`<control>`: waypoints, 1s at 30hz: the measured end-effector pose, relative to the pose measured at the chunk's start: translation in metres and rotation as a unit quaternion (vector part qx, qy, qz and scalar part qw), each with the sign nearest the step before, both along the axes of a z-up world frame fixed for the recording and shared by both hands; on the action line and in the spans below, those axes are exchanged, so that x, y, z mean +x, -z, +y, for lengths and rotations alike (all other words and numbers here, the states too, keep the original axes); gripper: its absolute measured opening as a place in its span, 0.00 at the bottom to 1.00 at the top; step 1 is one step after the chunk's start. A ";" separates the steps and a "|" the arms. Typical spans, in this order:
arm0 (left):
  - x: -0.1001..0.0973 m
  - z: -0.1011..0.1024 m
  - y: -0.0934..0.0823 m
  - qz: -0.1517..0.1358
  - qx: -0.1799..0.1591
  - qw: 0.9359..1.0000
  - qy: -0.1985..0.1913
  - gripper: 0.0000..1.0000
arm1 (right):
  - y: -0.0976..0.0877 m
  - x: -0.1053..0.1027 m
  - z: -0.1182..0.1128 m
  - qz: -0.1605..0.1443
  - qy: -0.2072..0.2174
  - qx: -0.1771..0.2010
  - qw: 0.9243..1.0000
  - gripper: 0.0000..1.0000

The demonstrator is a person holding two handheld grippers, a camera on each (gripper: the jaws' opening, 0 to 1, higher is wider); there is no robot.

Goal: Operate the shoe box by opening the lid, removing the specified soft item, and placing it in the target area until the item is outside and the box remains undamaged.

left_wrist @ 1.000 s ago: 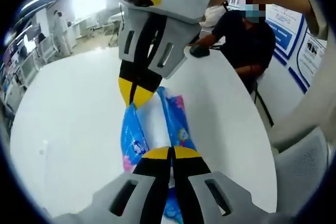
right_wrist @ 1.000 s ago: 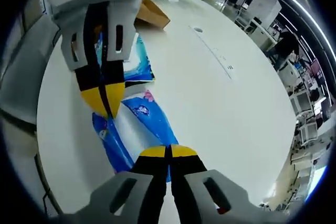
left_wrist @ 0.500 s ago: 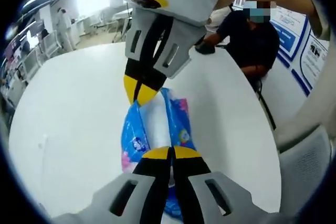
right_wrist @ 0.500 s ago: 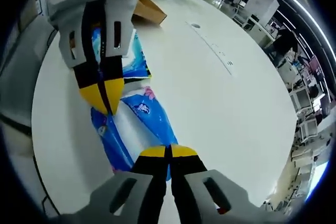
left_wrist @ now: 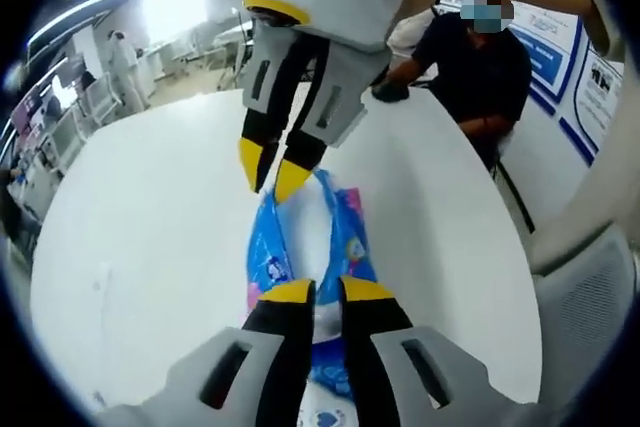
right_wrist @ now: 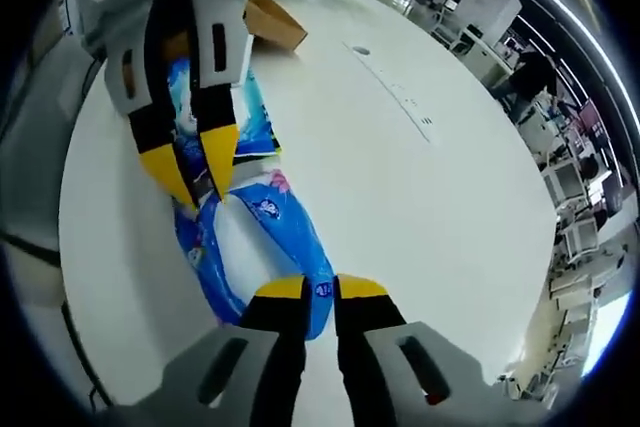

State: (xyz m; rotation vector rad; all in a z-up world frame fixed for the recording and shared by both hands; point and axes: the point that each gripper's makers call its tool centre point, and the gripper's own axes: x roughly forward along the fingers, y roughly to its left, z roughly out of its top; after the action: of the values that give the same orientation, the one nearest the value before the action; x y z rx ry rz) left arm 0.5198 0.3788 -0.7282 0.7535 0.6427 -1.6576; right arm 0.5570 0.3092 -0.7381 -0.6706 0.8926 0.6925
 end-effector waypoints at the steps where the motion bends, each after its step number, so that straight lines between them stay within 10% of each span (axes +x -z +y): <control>1: 0.001 0.003 -0.003 -0.002 -0.002 1.000 -0.002 0.09 | -0.002 -0.001 0.001 0.001 0.001 0.001 1.000 0.10; 30: -0.020 0.066 -0.057 0.013 -0.050 0.995 -0.090 0.30 | -0.058 -0.047 0.039 -0.025 0.032 0.013 0.999 0.29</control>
State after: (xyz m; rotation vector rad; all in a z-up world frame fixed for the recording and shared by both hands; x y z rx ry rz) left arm 0.4996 0.4448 -0.6716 0.5860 0.6223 -1.5240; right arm 0.5103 0.3485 -0.6805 -0.6315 0.8553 0.6268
